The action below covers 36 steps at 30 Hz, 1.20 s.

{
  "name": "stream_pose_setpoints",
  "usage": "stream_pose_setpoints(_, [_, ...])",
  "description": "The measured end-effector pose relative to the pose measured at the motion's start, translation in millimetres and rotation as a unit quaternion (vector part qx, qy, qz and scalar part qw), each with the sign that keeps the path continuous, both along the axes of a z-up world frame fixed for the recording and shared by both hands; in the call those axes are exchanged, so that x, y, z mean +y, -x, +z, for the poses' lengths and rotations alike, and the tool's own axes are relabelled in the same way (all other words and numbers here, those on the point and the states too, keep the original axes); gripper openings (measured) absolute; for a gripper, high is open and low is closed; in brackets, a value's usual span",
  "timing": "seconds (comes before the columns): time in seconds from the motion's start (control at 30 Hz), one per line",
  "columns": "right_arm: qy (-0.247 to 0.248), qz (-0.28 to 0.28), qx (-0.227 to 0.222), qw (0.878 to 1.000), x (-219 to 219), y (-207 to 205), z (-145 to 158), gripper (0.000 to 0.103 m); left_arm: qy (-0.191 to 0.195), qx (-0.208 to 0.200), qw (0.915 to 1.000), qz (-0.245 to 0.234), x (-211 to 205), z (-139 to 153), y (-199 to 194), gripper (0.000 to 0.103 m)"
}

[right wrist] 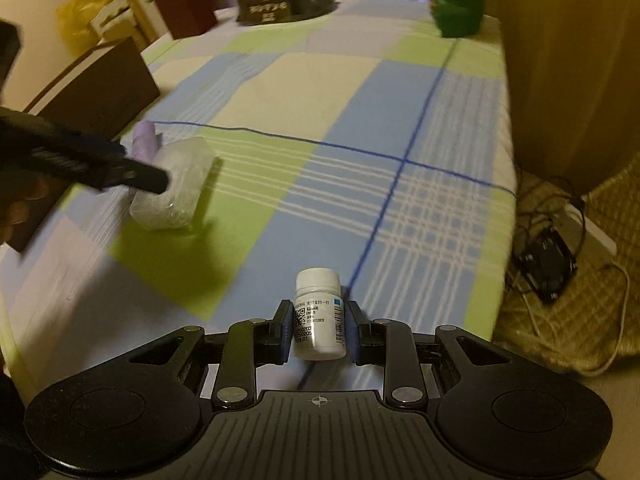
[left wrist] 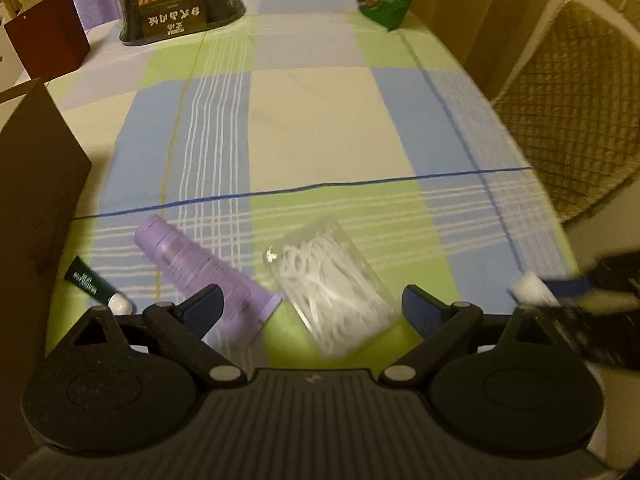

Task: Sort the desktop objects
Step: 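Grasp the white pill bottle with the right tool while the left tool grasps the clear floss box, then lift and carry the floss box and pill bottle with both tools toward the box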

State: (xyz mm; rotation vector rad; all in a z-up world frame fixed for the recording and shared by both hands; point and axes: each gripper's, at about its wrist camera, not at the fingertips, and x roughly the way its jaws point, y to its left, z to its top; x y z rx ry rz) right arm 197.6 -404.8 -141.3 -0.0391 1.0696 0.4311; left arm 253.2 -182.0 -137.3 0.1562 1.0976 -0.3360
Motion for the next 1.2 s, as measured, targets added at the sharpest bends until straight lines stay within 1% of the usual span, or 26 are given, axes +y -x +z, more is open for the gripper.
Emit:
stream_pose_setpoints(0.1, [0.001, -0.009, -0.003, 1.0, -2.3, 5.7, 3.0, 0.026, -0.013, 0.004, 0.9999, 0.002, -6.7, -12.4, -6.7, 0.093])
stream_pose_setpoints(0.13, [0.002, -0.011, -0.005, 1.0, -1.7, 6.9, 2.2, 0.026, -0.014, 0.003, 0.9999, -0.002, -7.2, -15.2, -6.4, 0.089])
stream_pose_setpoints(0.17, [0.002, -0.011, -0.005, 1.0, -1.2, 7.8, 1.9, 0.026, -0.014, 0.002, 0.9999, -0.006, -7.7, -17.9, -6.0, 0.081])
stream_pose_setpoints(0.2, [0.002, -0.011, -0.006, 1.0, -0.6, 8.5, 2.0, 0.026, -0.014, 0.0, 0.9998, -0.01, -8.2, -20.6, -5.5, 0.079])
stream_pose_setpoints(0.23, [0.002, -0.012, -0.007, 1.0, -0.1, 9.1, 2.1, 0.026, -0.015, 0.0, 0.9997, -0.021, -8.0, -21.6, -2.6, 0.062])
stream_pose_setpoints(0.27, [0.002, -0.01, -0.007, 1.0, 0.5, 10.1, 1.9, 0.026, -0.015, 0.0, 0.9993, -0.033, -7.8, -22.2, 0.7, 0.055])
stream_pose_setpoints(0.37, [0.001, -0.003, -0.007, 1.0, 3.1, 13.4, 1.5, 0.026, -0.009, 0.009, 0.9983, -0.056, 0.0, -22.4, 13.4, 0.054])
stream_pose_setpoints(0.5, [-0.006, 0.008, -0.005, 1.0, 9.8, 18.3, 0.2, 0.027, -0.015, 0.031, 0.9964, -0.077, 21.4, -19.9, 41.8, 0.054])
stream_pose_setpoints(0.6, [-0.008, 0.013, -0.006, 1.0, 15.4, 21.6, -0.6, 0.027, -0.017, 0.046, 0.9959, -0.077, 31.9, -21.1, 53.9, 0.054])
stream_pose_setpoints(0.63, [-0.009, 0.012, -0.007, 1.0, 16.3, 21.5, -0.8, 0.027, -0.015, 0.047, 0.9961, -0.074, 34.4, -21.7, 55.9, 0.056])
stream_pose_setpoints(0.67, [-0.009, 0.011, -0.007, 1.0, 17.1, 21.2, -0.9, 0.027, -0.016, 0.045, 0.9964, -0.07, 34.6, -21.4, 55.4, 0.061])
stream_pose_setpoints(0.73, [-0.008, 0.01, -0.006, 1.0, 18.0, 20.3, -1.1, 0.027, -0.019, 0.038, 0.9972, -0.061, 32.2, -22.7, 51.9, 0.066])
stream_pose_setpoints(0.83, [-0.001, 0.007, -0.008, 1.0, 20.2, 21.3, -1.0, 0.027, -0.027, 0.028, 0.9967, -0.071, 24.7, -23.3, 49.2, 0.067])
stream_pose_setpoints(0.87, [0.001, 0.006, -0.01, 1.0, 21.3, 22.4, -1.1, 0.027, -0.027, 0.024, 0.9964, -0.077, 22.7, -23.0, 49.7, 0.066])
stream_pose_setpoints(0.9, [0.004, 0.005, -0.012, 1.0, 22.9, 24.1, -1.3, 0.034, -0.025, 0.02, 0.996, -0.083, 22.0, -22.9, 50.5, 0.06])
stream_pose_setpoints(0.93, [0.007, 0.005, -0.016, 1.0, 24.7, 26.0, -1.5, 0.034, -0.024, 0.017, 0.9954, -0.091, 21.6, -21.5, 52.4, 0.052])
stream_pose_setpoints(1.0, [0.015, 0.001, -0.018, 1.0, 28.4, 28.9, -1.5, 0.033, -0.026, 0.019, 0.9947, -0.098, 22.6, -21.1, 55.6, 0.052])
stream_pose_setpoints(1.07, [0.026, -0.007, -0.012, 1.0, 32.0, 30.0, -0.4, 0.026, -0.022, 0.024, 0.9942, -0.102, 27.5, -19.9, 61.3, 0.051])
stream_pose_setpoints(1.13, [0.033, -0.016, -0.005, 0.999, 35.1, 31.4, 0.7, 0.026, -0.018, 0.028, 0.9939, -0.105, 33.5, -17.6, 67.2, 0.051])
stream_pose_setpoints(1.2, [0.026, -0.026, 0.005, 0.999, 36.9, 34.0, 1.9, 0.026, -0.013, 0.025, 0.9937, -0.108, 41.3, -9.2, 74.3, 0.051])
